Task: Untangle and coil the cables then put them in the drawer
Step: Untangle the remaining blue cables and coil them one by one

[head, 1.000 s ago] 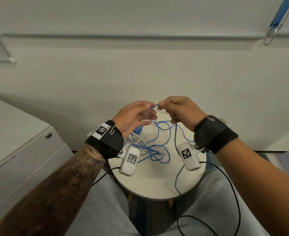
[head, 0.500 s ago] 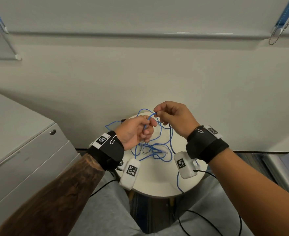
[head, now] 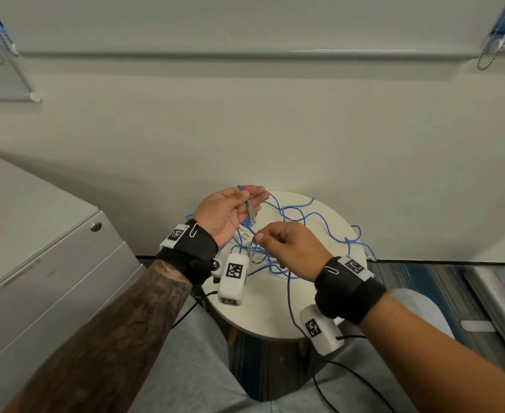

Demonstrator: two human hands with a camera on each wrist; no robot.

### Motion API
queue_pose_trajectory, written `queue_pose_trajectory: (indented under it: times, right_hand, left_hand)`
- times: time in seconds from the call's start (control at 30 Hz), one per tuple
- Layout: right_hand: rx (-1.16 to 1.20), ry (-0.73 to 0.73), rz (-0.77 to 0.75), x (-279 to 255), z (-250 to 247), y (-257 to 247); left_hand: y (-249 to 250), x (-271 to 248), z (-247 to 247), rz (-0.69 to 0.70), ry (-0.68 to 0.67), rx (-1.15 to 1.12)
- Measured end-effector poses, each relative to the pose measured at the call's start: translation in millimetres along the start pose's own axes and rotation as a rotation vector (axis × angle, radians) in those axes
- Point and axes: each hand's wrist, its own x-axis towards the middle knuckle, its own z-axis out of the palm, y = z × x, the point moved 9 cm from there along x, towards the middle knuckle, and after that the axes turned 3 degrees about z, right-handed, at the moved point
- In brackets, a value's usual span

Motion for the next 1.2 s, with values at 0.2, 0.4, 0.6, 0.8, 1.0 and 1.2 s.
queue_pose_trajectory:
  times: [0.2,0.4,0.6,0.8,1.0,1.2]
  right_hand:
    - [0.213,0.058,-0.008,2.2,-40.2,-26.7]
    - [-0.059,0.155,-0.137,15.1,-59.1,-32.5]
    - [0.007,0.292,-0.139,26.5,-72.6,-17.7]
    - [0.061,0.152,0.051,24.7,-36.9,9.9]
    - [-0.039,-0.065,0.076,2.7,4.9,13.4]
    - [0.007,0.010,-0.020,2.3,-21.3,-12.3]
  left_hand:
    - [-15.2,-6.2,14.5,0.024,-0.063,0.393]
    - [-22.3,-15.9,38.2,-0.087,-0.148,0.312]
    - [-18.2,-21.9,44.7,-0.118,-0.238,0.283]
    - [-4.8,-15.7,37.9,-0.097,-0.177,-0.091]
    - [-1.4,-2.8,1.7,-0.003,0.038,-0.175]
    - [-9.0,-4.3,-2.9,0.060,0.012,0.191]
